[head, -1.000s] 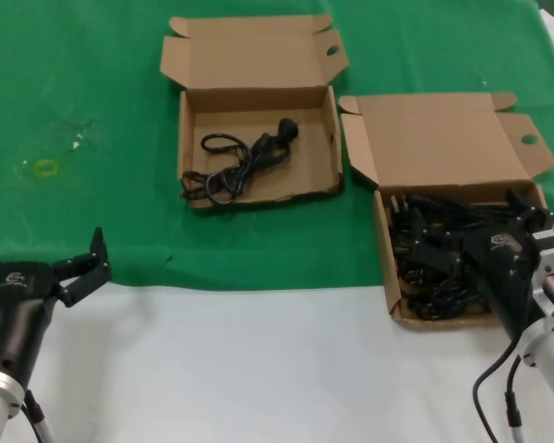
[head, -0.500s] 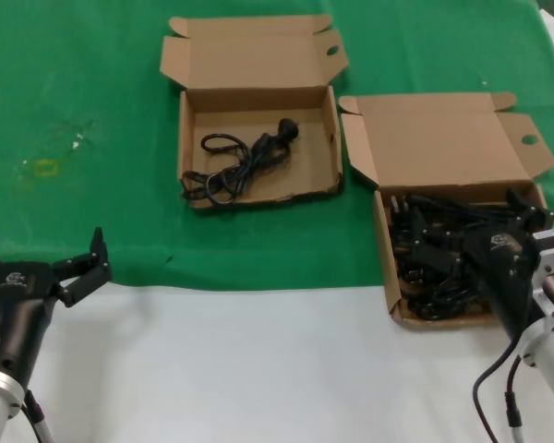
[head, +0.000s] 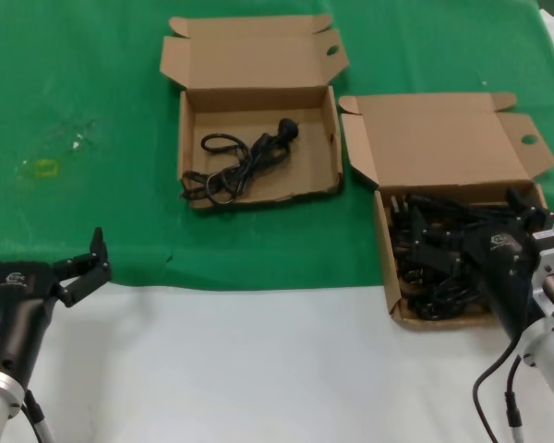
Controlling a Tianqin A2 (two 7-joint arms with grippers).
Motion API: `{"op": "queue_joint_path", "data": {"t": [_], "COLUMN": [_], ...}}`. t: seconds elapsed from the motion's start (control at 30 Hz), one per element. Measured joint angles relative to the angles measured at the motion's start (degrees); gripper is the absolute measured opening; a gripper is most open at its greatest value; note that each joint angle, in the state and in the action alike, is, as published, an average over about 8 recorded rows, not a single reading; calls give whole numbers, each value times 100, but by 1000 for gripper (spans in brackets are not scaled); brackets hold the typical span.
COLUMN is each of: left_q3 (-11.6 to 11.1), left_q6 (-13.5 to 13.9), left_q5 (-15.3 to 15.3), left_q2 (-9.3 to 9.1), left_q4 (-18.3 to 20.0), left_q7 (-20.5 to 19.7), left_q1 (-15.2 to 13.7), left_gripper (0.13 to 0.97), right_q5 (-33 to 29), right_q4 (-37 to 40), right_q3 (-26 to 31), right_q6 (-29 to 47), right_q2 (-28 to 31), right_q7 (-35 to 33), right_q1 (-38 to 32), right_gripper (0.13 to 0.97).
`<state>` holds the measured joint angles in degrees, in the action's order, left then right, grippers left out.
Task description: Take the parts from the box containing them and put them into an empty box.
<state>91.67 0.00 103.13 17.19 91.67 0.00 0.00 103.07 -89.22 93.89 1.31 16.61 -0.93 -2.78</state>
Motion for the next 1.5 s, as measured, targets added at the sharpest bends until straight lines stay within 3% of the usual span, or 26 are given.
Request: {"op": "queue_joint_path", "data": {"t": [1.5], "left_q3": [0], "left_q6": [0], "left_q5": [0], "left_q2": [0], "left_q4": [0], "left_q7": [0], "left_q1": [0], "left_gripper": [966], "right_q5": [0], "right_q4": [0], "right_q3": [0], "right_q6": [0], "right_q2": [0], "right_q7": [0], "right_q1": [0], "right_gripper": [966]}}
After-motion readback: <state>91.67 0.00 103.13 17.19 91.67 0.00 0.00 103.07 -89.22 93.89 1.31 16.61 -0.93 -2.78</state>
